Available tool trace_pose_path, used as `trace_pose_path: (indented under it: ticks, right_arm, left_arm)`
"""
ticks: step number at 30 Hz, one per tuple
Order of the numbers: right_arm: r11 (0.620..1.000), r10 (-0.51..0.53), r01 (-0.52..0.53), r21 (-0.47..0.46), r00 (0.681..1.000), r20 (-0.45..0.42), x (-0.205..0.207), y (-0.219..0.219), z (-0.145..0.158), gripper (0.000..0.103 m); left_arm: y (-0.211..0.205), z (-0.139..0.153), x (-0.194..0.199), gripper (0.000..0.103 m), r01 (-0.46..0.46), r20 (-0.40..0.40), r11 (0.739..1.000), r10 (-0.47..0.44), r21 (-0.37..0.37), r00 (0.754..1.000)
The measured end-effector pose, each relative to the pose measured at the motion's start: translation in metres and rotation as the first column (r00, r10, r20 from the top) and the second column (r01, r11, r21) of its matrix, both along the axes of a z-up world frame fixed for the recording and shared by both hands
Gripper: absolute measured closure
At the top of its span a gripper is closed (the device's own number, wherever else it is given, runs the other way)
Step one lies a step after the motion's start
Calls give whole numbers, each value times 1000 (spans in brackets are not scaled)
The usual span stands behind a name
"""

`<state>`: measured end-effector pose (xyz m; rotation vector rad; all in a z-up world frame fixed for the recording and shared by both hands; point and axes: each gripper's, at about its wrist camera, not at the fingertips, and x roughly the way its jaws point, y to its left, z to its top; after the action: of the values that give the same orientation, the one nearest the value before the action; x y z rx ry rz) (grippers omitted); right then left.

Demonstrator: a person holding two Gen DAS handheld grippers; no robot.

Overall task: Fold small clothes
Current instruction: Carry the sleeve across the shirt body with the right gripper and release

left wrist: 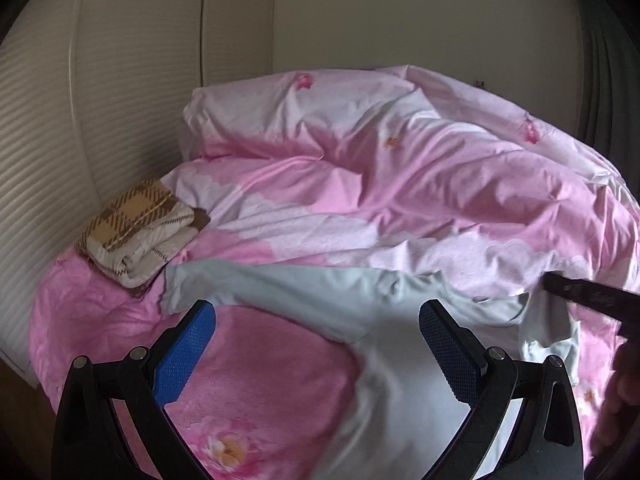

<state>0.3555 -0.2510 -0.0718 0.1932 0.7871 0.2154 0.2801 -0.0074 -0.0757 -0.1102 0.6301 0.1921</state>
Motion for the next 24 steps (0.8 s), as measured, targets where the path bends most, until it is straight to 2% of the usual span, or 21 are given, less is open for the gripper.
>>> trace_pose_path:
  ticks: [6,13,16,18,24]
  right_arm:
    - [995,40,-46,-84,996,-76,27,66,-41,92]
    - [986,66,-87,-144,988,-143,41,103,-72,91]
    - [986,98,-114,-120,986,-131,42,106,-74,87]
    - [983,113,-129,-133,987,-115,39,108,-72,75]
    - [990,105,-106,-92,994,-18,14,79,-47,66]
  left_arm:
    - [20,-9,3,0,-13,-17,1000,12,-21,1000]
    - [30,-15,8,0,-20,-20,1000,19,-16,1000]
    - [33,-16,9,0,-20,-27,1000,20,-15,999]
    - [33,-17,9,0,-20,-28,1000,19,-17,999]
    - [17,-17,3,0,45,-16,998,-45,-39,999]
